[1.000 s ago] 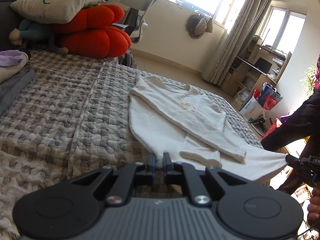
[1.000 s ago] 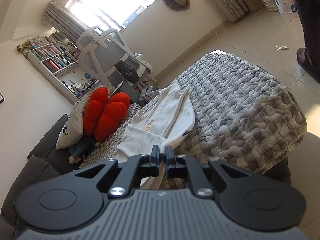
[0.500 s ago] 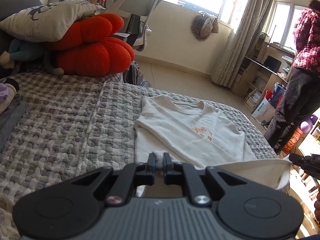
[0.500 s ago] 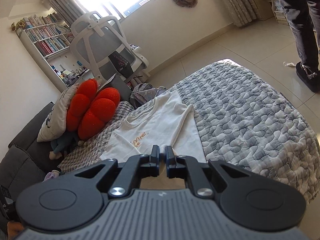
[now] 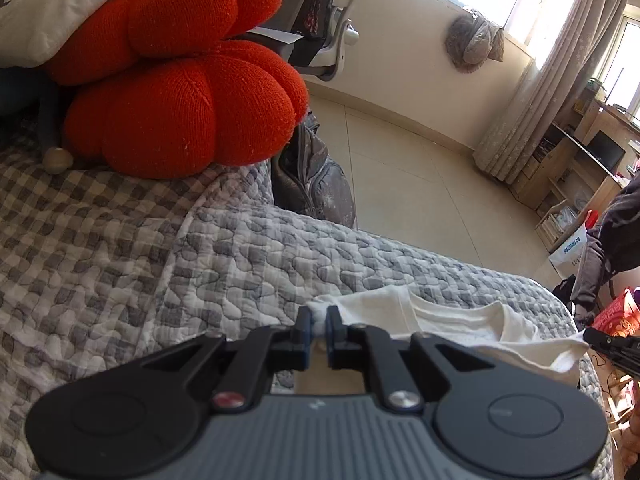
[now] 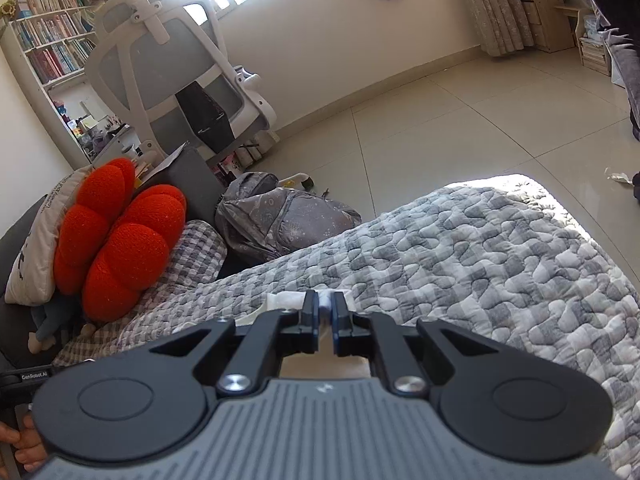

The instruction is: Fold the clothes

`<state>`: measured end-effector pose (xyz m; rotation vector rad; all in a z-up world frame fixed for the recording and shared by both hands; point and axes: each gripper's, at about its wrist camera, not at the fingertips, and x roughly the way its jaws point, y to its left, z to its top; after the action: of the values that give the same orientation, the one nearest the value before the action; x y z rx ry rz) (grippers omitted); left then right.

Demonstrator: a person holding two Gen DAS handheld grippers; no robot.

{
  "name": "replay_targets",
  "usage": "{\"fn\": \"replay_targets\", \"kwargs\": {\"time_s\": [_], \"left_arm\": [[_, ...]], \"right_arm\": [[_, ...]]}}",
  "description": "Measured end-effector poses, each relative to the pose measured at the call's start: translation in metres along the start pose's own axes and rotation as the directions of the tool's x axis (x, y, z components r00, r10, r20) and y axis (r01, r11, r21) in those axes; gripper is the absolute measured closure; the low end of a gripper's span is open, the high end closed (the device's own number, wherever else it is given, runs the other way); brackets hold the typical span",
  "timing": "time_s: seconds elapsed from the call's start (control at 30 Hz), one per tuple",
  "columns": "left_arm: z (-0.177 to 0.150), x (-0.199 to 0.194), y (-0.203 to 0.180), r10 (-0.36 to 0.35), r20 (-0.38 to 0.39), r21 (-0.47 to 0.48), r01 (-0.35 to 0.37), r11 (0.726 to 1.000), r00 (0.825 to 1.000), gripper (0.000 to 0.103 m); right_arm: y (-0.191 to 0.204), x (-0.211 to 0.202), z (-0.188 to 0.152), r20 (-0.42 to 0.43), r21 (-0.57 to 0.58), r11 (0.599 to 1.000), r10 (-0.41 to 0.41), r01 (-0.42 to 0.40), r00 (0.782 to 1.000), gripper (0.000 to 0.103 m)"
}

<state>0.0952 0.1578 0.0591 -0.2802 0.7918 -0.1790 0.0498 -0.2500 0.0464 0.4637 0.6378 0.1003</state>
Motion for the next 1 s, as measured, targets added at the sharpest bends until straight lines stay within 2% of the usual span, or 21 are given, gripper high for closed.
{"fn": "replay_targets", "kwargs": {"time_s": [0.13,0.23,0.3,0.43,0.53,0.57,0.63,0.67,0.73,0.77,0.83,0.93,1.0], "left_arm": [[0.004,0.032,0.008,-0.003,-0.044,-0.039,0.001,0.999,0.999,0.096],[0.004,0.040,0.012,-0.013,-0.060,-0.052,0.010,0.999,0.998,0.094],[0.007,0.040,0.021,-0.017,-0.050,-0.092,0.012,0.996,0.999,0.089],[0.012,0.036,0.038,-0.043,-0.026,-0.191,0.037,0.981,0.999,0.087],[0.009,0.025,0.045,-0.071,0.001,-0.202,0.070,0.977,0.997,0.082],[0.008,0.021,0.048,-0.072,0.011,-0.209,0.073,0.975,0.997,0.079],[0.008,0.013,0.055,-0.066,0.031,-0.229,0.071,0.971,0.997,0.076],[0.008,0.009,0.058,-0.070,0.042,-0.241,0.078,0.967,0.997,0.072],[0.008,0.000,0.066,-0.086,0.089,-0.272,0.107,0.956,0.992,0.067],[0.007,-0.003,0.067,-0.096,0.106,-0.270,0.121,0.955,0.990,0.065],[0.003,-0.003,0.060,-0.124,0.089,-0.220,0.141,0.965,0.988,0.062],[-0.006,0.004,0.050,-0.155,0.050,-0.136,0.160,0.978,0.987,0.059],[-0.012,0.010,0.046,-0.197,0.046,-0.103,0.201,0.974,0.979,0.056]], "right_arm": [[-0.012,0.036,0.012,-0.045,0.007,1.000,-0.017,0.017,0.999,0.094],[-0.012,0.047,0.012,-0.065,0.013,1.000,-0.010,0.011,0.998,0.093],[-0.014,0.051,0.010,-0.069,0.015,0.999,-0.028,0.029,0.997,0.092],[-0.020,0.047,0.015,-0.029,0.044,0.999,-0.021,0.022,0.999,0.090],[-0.023,0.038,0.018,0.005,0.043,0.999,-0.034,0.034,0.999,0.088],[-0.026,0.035,0.018,0.017,0.047,0.998,-0.044,0.043,0.999,0.086],[-0.031,0.033,0.018,0.031,0.046,0.997,-0.055,0.054,0.998,0.073],[-0.033,0.032,0.019,0.037,0.045,0.997,-0.061,0.059,0.997,0.071],[-0.031,0.032,0.016,0.028,0.012,1.000,-0.016,0.015,0.999,0.068],[-0.029,0.032,0.015,0.022,-0.006,1.000,0.008,-0.008,1.000,0.066],[-0.022,0.038,0.015,-0.002,-0.050,0.998,0.045,-0.046,0.999,0.056],[-0.018,0.047,0.014,-0.043,-0.084,0.994,0.062,-0.065,0.997,0.053],[-0.018,0.053,0.013,-0.071,-0.094,0.992,0.074,-0.081,0.995,0.051]]}}
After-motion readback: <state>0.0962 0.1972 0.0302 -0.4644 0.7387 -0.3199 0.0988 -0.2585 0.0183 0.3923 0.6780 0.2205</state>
